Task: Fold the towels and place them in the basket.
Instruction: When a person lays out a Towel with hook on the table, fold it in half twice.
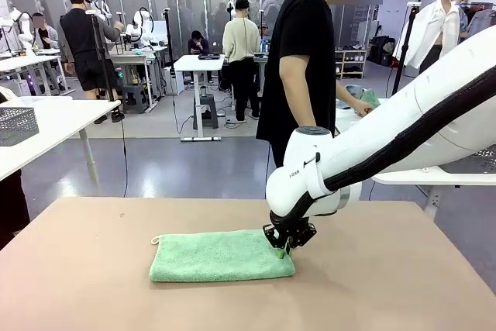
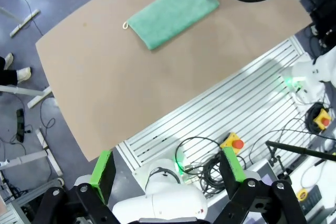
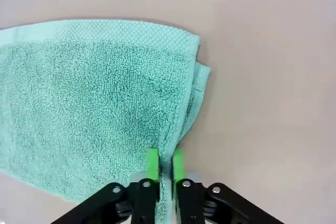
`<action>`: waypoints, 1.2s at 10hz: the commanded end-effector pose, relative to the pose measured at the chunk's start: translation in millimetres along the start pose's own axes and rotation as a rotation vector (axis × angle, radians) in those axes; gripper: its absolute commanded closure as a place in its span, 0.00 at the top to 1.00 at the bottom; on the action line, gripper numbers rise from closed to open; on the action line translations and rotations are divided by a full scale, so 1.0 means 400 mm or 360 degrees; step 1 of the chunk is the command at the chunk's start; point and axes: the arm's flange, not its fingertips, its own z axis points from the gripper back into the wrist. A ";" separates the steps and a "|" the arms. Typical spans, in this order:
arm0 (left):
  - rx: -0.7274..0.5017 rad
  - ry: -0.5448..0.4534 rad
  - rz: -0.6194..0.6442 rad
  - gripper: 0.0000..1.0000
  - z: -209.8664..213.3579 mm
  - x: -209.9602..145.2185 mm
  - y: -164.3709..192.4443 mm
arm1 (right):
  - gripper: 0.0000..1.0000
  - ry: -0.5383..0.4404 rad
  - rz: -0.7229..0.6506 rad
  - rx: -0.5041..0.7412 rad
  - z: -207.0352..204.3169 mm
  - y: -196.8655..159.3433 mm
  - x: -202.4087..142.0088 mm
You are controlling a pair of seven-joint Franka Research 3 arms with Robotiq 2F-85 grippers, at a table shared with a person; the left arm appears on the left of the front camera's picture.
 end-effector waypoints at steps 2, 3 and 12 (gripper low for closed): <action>0.0021 -0.0039 -0.0035 1.00 0.030 -0.015 -0.029 | 0.00 0.0021 -0.0062 -0.0007 0.017 0.006 0.001; 0.0021 -0.0039 -0.0035 1.00 0.030 -0.015 -0.029 | 0.00 0.0028 -0.0056 -0.0011 0.021 0.010 -0.005; 0.0021 -0.0039 -0.0035 1.00 0.030 -0.015 -0.029 | 0.00 -0.0111 0.0110 -0.0393 0.262 -0.129 -0.073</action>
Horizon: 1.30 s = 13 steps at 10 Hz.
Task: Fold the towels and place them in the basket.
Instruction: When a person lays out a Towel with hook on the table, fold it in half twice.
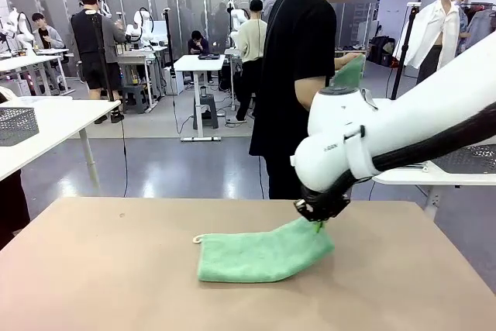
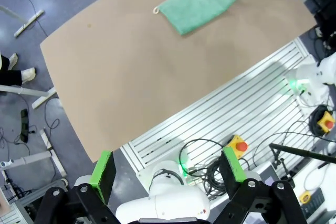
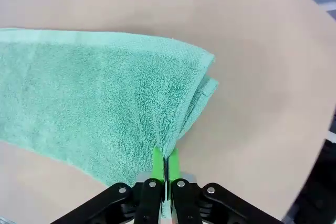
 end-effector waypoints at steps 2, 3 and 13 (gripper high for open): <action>-0.0022 -0.0018 -0.0025 1.00 0.018 -0.016 -0.019 | 0.00 -0.0027 0.0089 -0.0153 0.025 0.032 0.002; -0.0022 -0.0018 -0.0025 1.00 0.018 -0.016 -0.019 | 0.00 -0.0029 0.0124 -0.0179 0.035 0.067 0.020; -0.0022 -0.0018 -0.0025 1.00 0.018 -0.016 -0.019 | 0.00 0.0156 0.0336 0.0143 -0.054 0.534 0.143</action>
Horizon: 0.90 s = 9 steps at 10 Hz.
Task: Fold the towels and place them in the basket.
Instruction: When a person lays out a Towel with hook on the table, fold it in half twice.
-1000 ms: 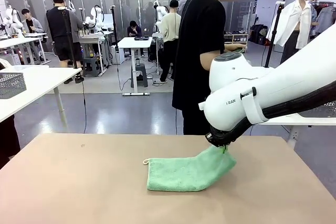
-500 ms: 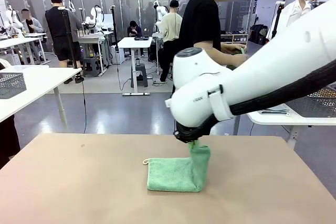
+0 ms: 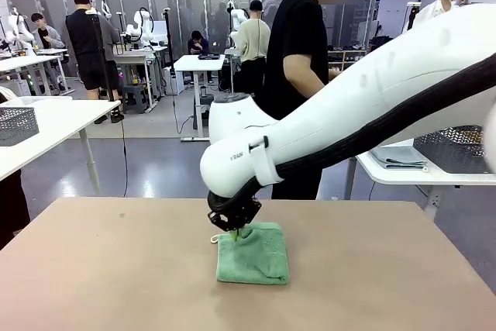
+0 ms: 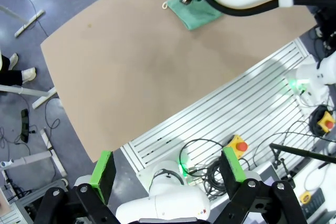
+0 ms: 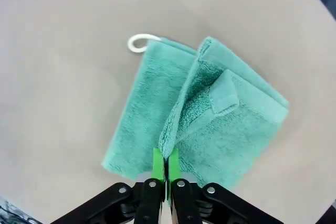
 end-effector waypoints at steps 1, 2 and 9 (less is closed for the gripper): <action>-0.0024 -0.0019 -0.0025 1.00 0.018 -0.016 -0.018 | 0.00 0.0062 -0.0054 0.0019 -0.019 0.023 0.043; -0.0024 -0.0019 -0.0025 1.00 0.018 -0.016 -0.018 | 0.00 0.0082 -0.0075 0.0021 -0.034 0.031 0.048; -0.0024 -0.0019 -0.0025 1.00 0.018 -0.016 -0.018 | 1.00 0.0039 -0.0164 0.0112 -0.029 0.028 0.036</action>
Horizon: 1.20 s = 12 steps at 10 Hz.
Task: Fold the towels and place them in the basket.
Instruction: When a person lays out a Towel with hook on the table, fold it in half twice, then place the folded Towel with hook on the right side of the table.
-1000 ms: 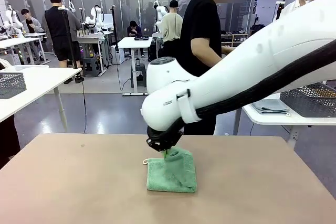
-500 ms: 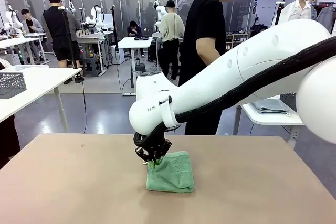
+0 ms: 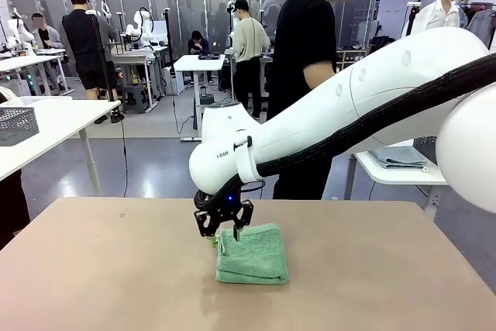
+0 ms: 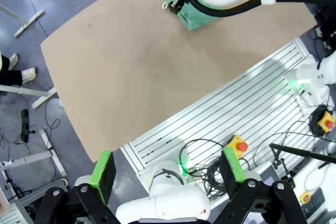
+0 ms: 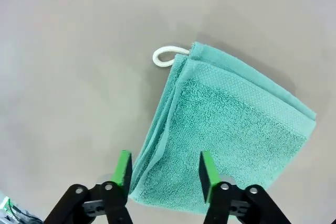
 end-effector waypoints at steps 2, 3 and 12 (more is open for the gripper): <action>-0.0024 -0.0019 -0.0025 1.00 0.018 -0.016 -0.019 | 0.68 -0.0052 -0.0087 0.0026 0.022 -0.030 -0.012; -0.0024 -0.0019 -0.0025 1.00 0.018 -0.016 -0.019 | 0.68 -0.0011 -0.0013 0.0011 0.008 -0.004 0.002; -0.0024 -0.0019 -0.0025 1.00 0.018 -0.016 -0.019 | 0.68 -0.0011 -0.0013 0.0011 0.008 -0.004 0.002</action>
